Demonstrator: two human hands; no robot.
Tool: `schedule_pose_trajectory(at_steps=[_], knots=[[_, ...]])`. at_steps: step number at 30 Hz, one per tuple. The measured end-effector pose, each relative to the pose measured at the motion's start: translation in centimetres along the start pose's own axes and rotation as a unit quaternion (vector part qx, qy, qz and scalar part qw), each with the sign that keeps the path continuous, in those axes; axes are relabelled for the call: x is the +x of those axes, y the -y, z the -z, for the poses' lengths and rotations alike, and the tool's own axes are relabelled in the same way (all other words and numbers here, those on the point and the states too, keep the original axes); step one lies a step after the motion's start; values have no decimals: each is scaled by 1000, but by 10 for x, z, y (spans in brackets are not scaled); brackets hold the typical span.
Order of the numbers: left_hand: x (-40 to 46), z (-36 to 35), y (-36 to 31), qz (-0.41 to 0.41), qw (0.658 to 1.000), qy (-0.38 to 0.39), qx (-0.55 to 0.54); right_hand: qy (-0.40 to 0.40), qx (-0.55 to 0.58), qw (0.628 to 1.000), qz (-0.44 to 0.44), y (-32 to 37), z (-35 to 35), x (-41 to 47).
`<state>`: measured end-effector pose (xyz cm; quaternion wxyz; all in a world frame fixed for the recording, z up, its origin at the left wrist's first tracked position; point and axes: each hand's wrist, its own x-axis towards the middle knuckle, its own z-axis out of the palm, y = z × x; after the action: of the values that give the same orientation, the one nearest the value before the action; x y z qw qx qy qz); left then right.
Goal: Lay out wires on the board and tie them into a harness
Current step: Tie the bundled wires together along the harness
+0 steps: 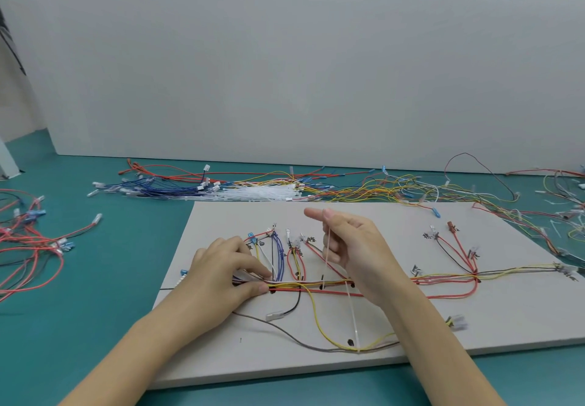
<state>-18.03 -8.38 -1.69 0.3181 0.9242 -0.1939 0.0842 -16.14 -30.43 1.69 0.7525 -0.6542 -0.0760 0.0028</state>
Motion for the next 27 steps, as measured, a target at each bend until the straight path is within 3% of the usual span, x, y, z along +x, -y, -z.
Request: schedule_pose_trajectory(at_steps=[8,18,27], knots=[[-1,-1,0,7,999,-8,-45,2,44,999,29,2,-1,-3],[-2,-2,-1,-8,998,-14,-53,-104,80,989,71,5,2,-4],[-2,-2,-1,-10,998,-20,-58,-22,124,991,36,7,0,-4]])
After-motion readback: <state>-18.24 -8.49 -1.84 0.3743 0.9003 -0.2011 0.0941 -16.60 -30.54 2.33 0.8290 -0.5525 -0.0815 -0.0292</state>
